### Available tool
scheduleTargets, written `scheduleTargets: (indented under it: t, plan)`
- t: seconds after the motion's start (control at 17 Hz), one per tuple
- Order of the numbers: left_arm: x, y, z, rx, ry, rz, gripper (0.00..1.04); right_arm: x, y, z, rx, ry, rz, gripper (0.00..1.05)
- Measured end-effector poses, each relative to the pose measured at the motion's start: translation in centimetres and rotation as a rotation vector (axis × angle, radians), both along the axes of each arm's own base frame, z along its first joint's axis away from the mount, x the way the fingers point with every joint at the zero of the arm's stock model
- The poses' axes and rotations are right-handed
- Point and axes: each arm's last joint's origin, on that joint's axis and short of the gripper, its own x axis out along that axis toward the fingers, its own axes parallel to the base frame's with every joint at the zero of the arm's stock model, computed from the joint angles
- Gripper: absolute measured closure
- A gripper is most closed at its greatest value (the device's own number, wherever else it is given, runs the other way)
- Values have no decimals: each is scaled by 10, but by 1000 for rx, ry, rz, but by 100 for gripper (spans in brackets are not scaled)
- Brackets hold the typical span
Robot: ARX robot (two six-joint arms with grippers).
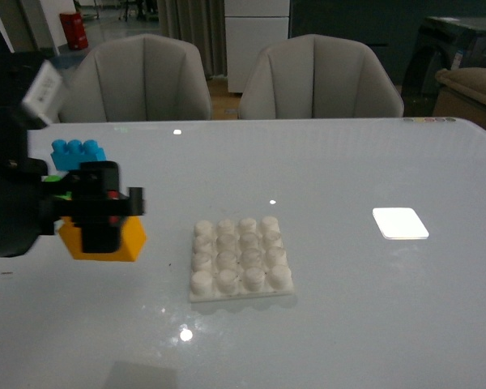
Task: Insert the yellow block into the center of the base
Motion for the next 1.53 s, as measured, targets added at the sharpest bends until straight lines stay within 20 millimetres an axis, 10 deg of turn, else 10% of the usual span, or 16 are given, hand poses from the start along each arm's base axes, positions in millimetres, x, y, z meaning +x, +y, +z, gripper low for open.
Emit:
scheduleTargets:
  t: [0.53, 1.53]
  plan:
    - [31, -125, -28, -19, 45, -47, 46, 0, 0, 0, 0, 0, 0, 6]
    - [74, -130, -68, 25, 43, 91, 46, 0, 0, 0, 0, 0, 0, 6]
